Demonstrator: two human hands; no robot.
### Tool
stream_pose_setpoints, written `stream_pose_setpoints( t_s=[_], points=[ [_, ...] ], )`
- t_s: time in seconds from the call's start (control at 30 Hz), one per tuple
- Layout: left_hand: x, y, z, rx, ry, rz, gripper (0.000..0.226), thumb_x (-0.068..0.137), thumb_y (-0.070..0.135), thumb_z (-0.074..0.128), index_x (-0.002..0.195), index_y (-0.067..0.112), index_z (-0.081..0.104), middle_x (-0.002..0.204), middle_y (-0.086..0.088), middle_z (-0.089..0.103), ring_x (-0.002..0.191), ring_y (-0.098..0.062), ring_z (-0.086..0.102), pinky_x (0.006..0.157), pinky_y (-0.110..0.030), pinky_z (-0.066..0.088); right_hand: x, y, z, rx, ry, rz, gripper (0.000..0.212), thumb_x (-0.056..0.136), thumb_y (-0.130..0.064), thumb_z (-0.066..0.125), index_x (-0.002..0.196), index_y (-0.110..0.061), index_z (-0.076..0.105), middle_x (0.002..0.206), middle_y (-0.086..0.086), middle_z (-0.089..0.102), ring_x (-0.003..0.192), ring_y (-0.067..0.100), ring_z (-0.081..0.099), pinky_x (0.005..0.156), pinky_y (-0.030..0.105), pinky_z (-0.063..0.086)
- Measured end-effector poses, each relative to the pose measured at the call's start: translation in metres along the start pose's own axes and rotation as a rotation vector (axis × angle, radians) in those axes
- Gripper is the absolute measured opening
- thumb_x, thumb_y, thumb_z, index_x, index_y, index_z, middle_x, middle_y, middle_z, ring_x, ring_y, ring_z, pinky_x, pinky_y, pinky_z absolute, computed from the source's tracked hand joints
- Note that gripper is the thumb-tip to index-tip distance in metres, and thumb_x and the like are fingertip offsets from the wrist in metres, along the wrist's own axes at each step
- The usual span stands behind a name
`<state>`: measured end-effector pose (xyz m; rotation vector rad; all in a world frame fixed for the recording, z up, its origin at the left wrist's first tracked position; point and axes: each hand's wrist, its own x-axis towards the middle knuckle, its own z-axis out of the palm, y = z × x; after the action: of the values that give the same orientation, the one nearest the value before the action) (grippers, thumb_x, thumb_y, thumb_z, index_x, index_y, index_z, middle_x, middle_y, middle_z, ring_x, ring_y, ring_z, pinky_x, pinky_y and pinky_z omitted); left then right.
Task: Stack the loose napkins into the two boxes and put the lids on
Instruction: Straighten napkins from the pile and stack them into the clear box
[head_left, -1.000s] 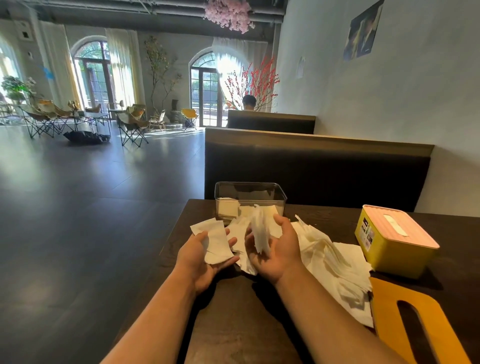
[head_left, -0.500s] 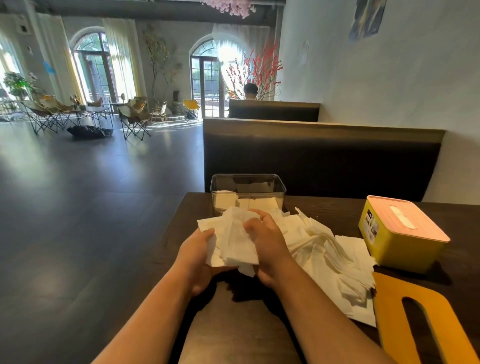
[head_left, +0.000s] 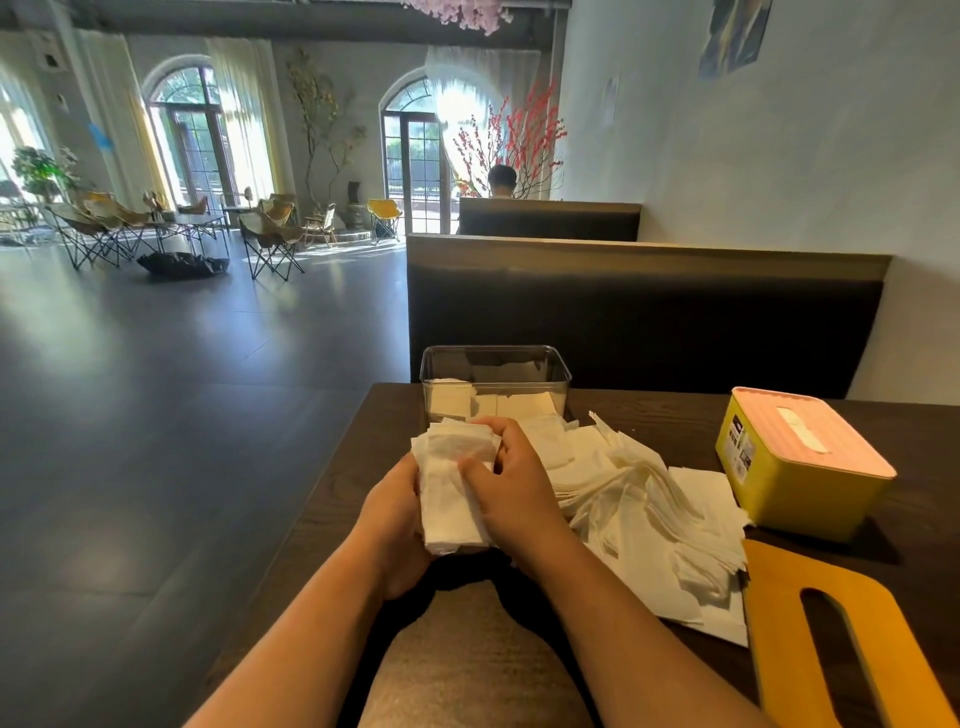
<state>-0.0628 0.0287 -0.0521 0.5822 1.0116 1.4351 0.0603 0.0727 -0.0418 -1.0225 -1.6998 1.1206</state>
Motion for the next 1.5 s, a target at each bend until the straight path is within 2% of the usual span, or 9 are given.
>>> stream_pose_setpoints(
  t_s=[0.1,0.2,0.4,0.53,0.73,0.93,1.07,1.3,1.5],
  points=[
    [-0.002,0.002,-0.002,-0.032,-0.085,-0.048,0.073,0.102,0.072,0.032,0.143,0.019,0.060,0.132,-0.019,0.071,0.121,-0.040,0.069,0.103,-0.057,0.053,0.002,0.006,0.001,-0.077,0.010,-0.012,0.032,0.102,-0.025,0.061,0.126,-0.043,0.050,0.120,-0.018,0.057,0.109,0.005,0.058,0.089,0.025,0.056],
    [-0.011,0.002,0.002,0.056,-0.164,-0.058,0.058,0.101,0.059,0.051,0.141,0.018,0.060,0.130,-0.020,0.071,0.119,-0.039,0.070,0.090,-0.051,0.060,0.003,0.008,0.002,-0.210,0.001,-0.032,0.031,0.108,-0.033,0.050,0.138,-0.038,0.052,0.140,-0.011,0.049,0.129,0.011,0.044,0.108,0.035,0.044],
    [-0.011,-0.001,0.001,0.096,-0.144,-0.008,0.039,0.099,0.019,0.064,0.138,0.012,0.060,0.116,-0.020,0.076,0.096,-0.033,0.077,0.071,-0.042,0.063,0.001,0.008,0.006,0.001,-0.098,0.025,0.087,0.072,-0.103,0.014,0.145,-0.060,0.034,0.161,-0.013,0.038,0.144,0.015,0.039,0.121,0.049,0.037],
    [-0.004,0.004,-0.005,-0.016,-0.092,-0.026,0.042,0.098,0.015,0.061,0.141,0.011,0.059,0.125,-0.021,0.073,0.109,-0.038,0.074,0.090,-0.055,0.060,0.005,-0.003,-0.009,0.128,0.066,-0.028,0.055,0.093,-0.077,0.025,0.125,-0.044,0.055,0.128,-0.017,0.059,0.117,0.003,0.057,0.088,0.022,0.050],
    [0.009,0.010,-0.019,-0.169,0.119,0.025,0.028,0.108,0.019,0.053,0.136,0.016,0.057,0.113,-0.017,0.079,0.103,-0.037,0.077,0.091,-0.066,0.058,0.011,-0.002,-0.038,-0.052,0.316,0.027,0.015,0.108,-0.024,0.049,0.105,-0.025,0.064,0.097,-0.004,0.067,0.092,0.016,0.064,0.068,0.023,0.048],
    [0.017,0.008,-0.026,-0.213,0.290,0.049,0.035,0.108,0.018,0.056,0.142,0.024,0.053,0.120,-0.012,0.076,0.101,-0.035,0.077,0.073,-0.054,0.062,0.006,-0.001,-0.033,-0.626,-0.008,-0.026,0.020,0.102,-0.024,0.056,0.119,-0.027,0.066,0.119,-0.004,0.065,0.105,0.013,0.060,0.091,0.031,0.057],
    [0.013,0.006,-0.023,-0.175,0.246,0.021,0.029,0.109,0.020,0.052,0.138,0.020,0.056,0.111,-0.013,0.079,0.097,-0.036,0.078,0.068,-0.057,0.063,0.005,-0.004,-0.033,-0.968,-0.148,-0.046,0.034,0.103,-0.030,0.050,0.133,-0.032,0.063,0.143,-0.007,0.055,0.130,0.020,0.047,0.112,0.045,0.041],
    [0.009,0.006,-0.020,-0.139,0.189,-0.007,0.030,0.108,0.021,0.054,0.136,0.012,0.061,0.115,-0.019,0.077,0.101,-0.038,0.077,0.086,-0.063,0.061,0.005,-0.004,-0.039,-0.763,-0.110,0.031,0.060,0.107,-0.053,0.036,0.073,-0.019,0.072,0.077,-0.003,0.070,0.079,0.016,0.062,0.100,0.045,0.045],
    [0.012,0.006,-0.021,-0.123,0.229,-0.002,0.036,0.109,0.021,0.053,0.145,0.015,0.054,0.116,-0.017,0.078,0.097,-0.036,0.078,0.088,-0.067,0.059,0.007,-0.007,-0.048,-0.956,-0.155,0.071,0.040,0.104,-0.051,0.045,0.077,-0.029,0.064,0.080,-0.005,0.066,0.080,0.012,0.059,0.103,0.044,0.038]
  ],
)
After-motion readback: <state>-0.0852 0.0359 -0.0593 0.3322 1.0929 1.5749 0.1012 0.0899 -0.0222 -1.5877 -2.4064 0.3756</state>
